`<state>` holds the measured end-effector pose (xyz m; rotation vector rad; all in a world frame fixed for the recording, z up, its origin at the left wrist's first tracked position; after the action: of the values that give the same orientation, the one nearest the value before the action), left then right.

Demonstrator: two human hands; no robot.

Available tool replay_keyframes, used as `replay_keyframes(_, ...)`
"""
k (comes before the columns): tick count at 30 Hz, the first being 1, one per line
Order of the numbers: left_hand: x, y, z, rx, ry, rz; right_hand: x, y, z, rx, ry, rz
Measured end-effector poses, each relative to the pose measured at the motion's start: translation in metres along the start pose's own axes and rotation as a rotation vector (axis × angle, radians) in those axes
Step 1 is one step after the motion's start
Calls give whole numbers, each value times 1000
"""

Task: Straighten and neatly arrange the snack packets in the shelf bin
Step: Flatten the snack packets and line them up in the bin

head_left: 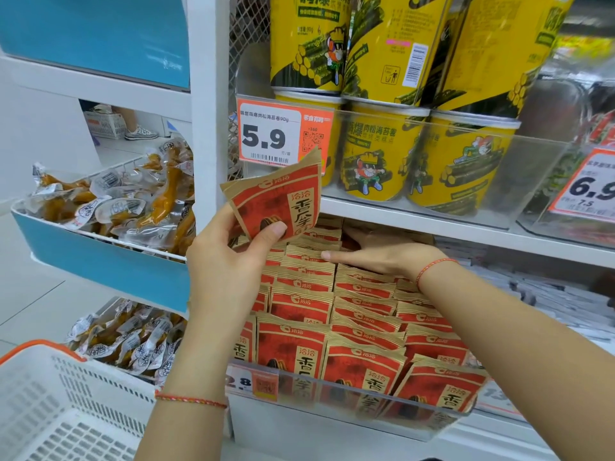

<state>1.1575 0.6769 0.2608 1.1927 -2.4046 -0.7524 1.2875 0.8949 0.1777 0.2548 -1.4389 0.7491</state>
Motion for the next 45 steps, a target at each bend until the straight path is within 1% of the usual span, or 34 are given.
replay_keyframes(4,1,0,1,4,-2,2,-1,4,0,-7,-7,-2)
replay_keyframes(8,1,1,-1,-10,9,6,3,-1,1,4,-69,-60)
replay_keyframes(10,0,2,-2,-10,13,10,6,-7,1,10,-54,-81)
replay_keyframes(13,-2,2,-2,-11,24,18,17,-26,5,45,-20,-166)
replay_keyframes(17,-2,0,-4,-12,21,25,19,-60,7,84,-74,-265)
replay_keyframes(25,-6,-5,-4,23,64,51,14,-85,11,102,-159,-266)
replay_keyframes(28,-6,-5,-2,49,37,54,26,-100,18,157,-164,-324)
replay_keyframes(29,-5,-5,-1,59,24,52,35,-109,23,191,-114,-374)
replay_keyframes(30,-5,-5,0,68,12,50,47,-118,28,222,-12,-434)
replay_keyframes(34,-10,-8,-2,128,-144,80,90,-154,37,319,628,-666)
replay_keyframes(36,-16,-11,-2,177,-240,103,99,-159,45,357,817,-731)
replay_keyframes(38,-19,-13,4,243,-336,114,99,-152,56,388,956,-710)
replay_keyframes(41,-19,-13,10,305,-406,125,91,-136,75,446,1143,-560)
replay_keyframes(43,-21,-12,11,313,-402,153,84,-129,80,476,1210,-487)
replay_keyframes(45,-24,-11,14,326,-405,177,82,-126,77,506,1227,-484)
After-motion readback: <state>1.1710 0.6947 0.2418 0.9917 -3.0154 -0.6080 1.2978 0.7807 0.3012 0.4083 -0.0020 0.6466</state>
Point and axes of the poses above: each hand's wrist, its own y-axis towards the middle knuckle, its own x-axis out of the back of the hand, z = x × y, the point moved 10 cm from there along y, towards the middle knuckle, and after that the axes turned 2 degrees about -x, right-handed, at the moved point
